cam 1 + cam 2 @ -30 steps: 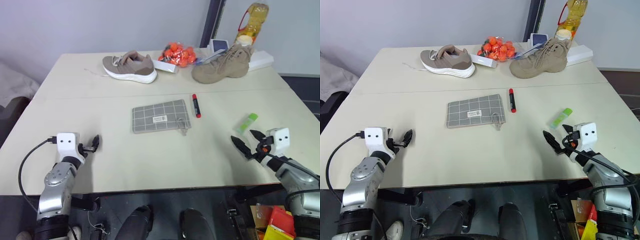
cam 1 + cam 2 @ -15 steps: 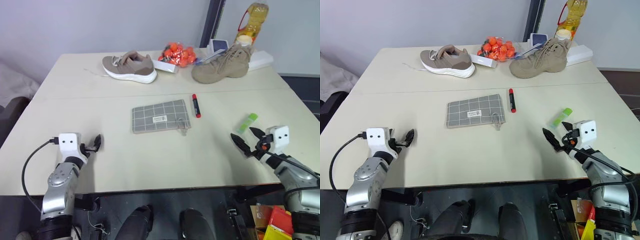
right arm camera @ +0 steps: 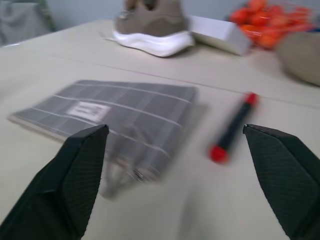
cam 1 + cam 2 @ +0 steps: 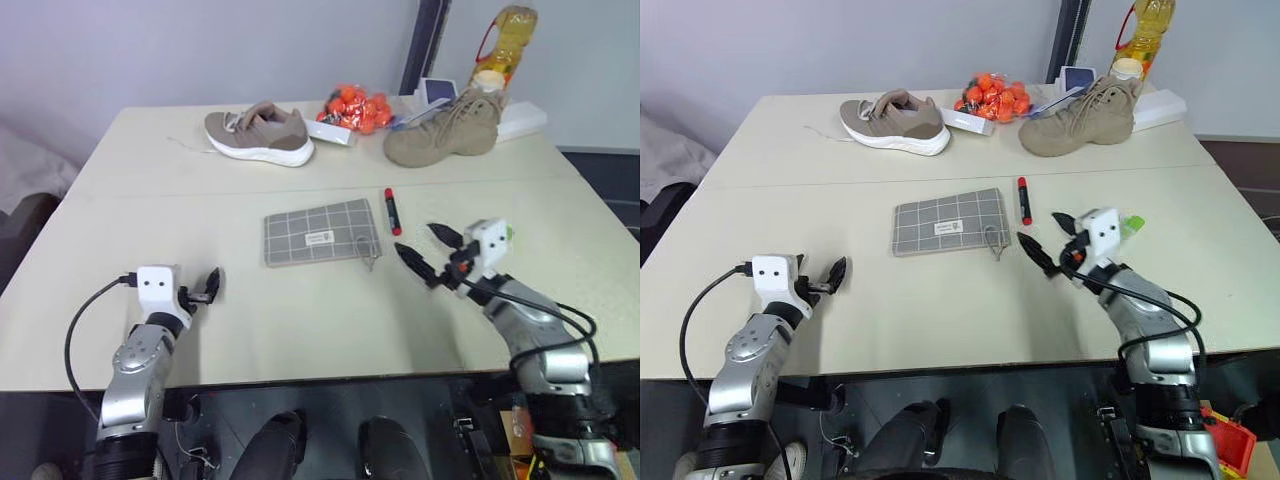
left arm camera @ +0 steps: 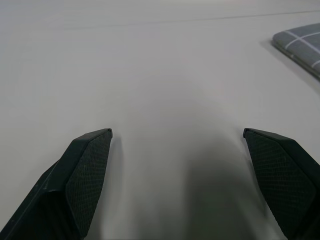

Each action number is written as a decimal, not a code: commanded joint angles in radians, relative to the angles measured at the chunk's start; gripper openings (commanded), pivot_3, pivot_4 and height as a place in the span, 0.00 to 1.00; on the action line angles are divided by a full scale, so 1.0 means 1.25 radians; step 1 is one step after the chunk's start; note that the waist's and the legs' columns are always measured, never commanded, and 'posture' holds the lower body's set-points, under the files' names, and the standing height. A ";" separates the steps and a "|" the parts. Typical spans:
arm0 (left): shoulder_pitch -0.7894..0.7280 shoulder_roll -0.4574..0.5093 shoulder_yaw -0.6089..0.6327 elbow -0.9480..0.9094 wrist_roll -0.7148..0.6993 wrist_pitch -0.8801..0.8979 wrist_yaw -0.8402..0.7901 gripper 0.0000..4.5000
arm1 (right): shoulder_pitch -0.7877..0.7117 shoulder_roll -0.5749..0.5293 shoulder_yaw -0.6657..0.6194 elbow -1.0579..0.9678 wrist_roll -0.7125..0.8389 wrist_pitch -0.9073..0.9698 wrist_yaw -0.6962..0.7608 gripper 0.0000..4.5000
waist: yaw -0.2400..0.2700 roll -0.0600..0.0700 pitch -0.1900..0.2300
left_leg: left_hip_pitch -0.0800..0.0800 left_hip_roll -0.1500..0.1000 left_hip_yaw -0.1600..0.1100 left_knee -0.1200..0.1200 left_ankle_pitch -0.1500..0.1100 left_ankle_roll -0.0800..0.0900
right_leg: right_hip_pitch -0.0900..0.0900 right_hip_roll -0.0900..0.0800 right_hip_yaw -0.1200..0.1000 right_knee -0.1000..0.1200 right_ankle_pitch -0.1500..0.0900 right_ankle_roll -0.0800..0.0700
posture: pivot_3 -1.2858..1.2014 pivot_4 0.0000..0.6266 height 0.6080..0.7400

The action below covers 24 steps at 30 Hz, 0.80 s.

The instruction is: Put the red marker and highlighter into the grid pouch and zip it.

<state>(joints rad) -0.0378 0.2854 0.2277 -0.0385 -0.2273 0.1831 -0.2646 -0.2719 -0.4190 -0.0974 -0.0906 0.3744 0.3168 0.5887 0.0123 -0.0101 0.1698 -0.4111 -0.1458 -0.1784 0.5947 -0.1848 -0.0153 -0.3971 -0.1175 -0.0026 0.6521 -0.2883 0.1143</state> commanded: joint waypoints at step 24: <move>-0.178 0.195 -0.142 0.250 0.224 -0.336 -0.127 1.00 | -0.249 0.213 0.159 0.297 -0.201 0.141 -0.194 0.01 | -0.004 0.000 0.000 | 0.000 0.000 -0.001 -0.001 0.001 -0.001 | -0.005 0.003 0.000 0.001 0.001 -0.001 | 0.52 0.24 1.00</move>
<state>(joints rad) -0.2311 0.5119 0.0734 0.2436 0.0207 -0.1575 -0.4106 -0.5789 -0.1661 0.0914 0.2763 0.1298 0.4847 0.3405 0.0077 -0.0099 0.1695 -0.4105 -0.1458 -0.1789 0.5933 -0.1841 -0.0165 -0.4033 -0.1142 -0.0021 0.6540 -0.2861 0.1133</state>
